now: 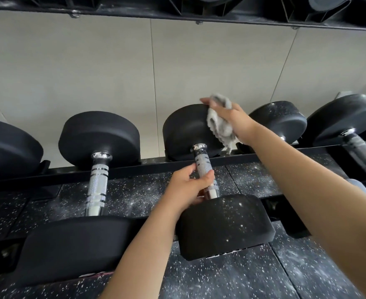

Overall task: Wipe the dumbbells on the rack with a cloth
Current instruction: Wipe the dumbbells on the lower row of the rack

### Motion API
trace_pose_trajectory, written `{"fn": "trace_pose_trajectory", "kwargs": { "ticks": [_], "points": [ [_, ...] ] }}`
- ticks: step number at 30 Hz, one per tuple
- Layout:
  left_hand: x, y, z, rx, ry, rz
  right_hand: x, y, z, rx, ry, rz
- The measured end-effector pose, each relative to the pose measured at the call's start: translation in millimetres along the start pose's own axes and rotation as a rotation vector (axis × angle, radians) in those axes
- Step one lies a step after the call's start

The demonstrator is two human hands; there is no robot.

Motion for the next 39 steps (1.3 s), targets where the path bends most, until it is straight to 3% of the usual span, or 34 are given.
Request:
{"fn": "trace_pose_trajectory", "kwargs": {
  "ticks": [2, 5, 7, 11, 14, 18, 21, 24, 30, 32, 34, 37, 39],
  "points": [
    [0.4, -1.8, -0.2, -0.008, 0.014, -0.002, 3.2, 4.9, 7.0, -0.052, -0.058, 0.013],
    [0.7, 0.4, 1.3, -0.009, 0.028, 0.010, -7.8, -5.0, -9.9, -0.079, 0.119, -0.005],
    [1.0, 3.0, 3.1, -0.012, 0.020, 0.012, -26.8, -15.9, -30.5, 0.004, 0.449, -0.094],
    [-0.2, 8.3, 6.0, -0.014, 0.057, -0.014, -99.1, -29.9, -52.7, 0.082, 1.442, -0.303],
    [0.1, 10.3, 5.4, -0.015, 0.065, -0.009, -133.0, -38.4, -49.0, 0.101, 1.678, -0.389],
    [0.6, 8.8, 5.0, -0.009, 0.103, -0.012, -110.5, -32.2, -56.5, 0.131, 1.390, -0.402],
    [0.4, 8.2, 4.5, -0.004, 0.138, 0.002, -66.7, -22.3, -56.0, 0.138, 0.929, -0.374],
    [-1.6, 6.9, 3.9, 0.004, 0.150, 0.006, -15.2, -8.2, -36.6, 0.126, 0.491, -0.226],
    [-1.5, 5.0, 4.3, -0.001, 0.171, 0.003, 13.0, -1.2, 6.9, -0.103, 0.188, 0.010],
    [-1.3, 5.4, 4.3, 0.006, 0.168, 0.014, 0.0, -8.1, -13.1, -0.129, 0.218, 0.061],
    [0.4, 6.0, 3.1, 0.003, 0.153, 0.030, -24.0, -14.7, -32.6, -0.079, 0.405, -0.006],
    [2.4, 7.2, 1.2, -0.029, 0.130, 0.033, -57.5, -16.6, -46.2, 0.080, 0.981, -0.053],
    [1.7, 7.7, 0.0, -0.038, 0.142, 0.030, -59.3, -11.9, -47.0, 0.151, 0.943, -0.054]
  ]
}}
Point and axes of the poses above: each hand's wrist, its own y-axis away from the middle knuckle, its own x-axis out of the back of the hand, z = x × y, the point moved 5 cm from there along -y, towards the middle knuckle, and after that the axes turned 1 degree about x, right-handed, at the moved point
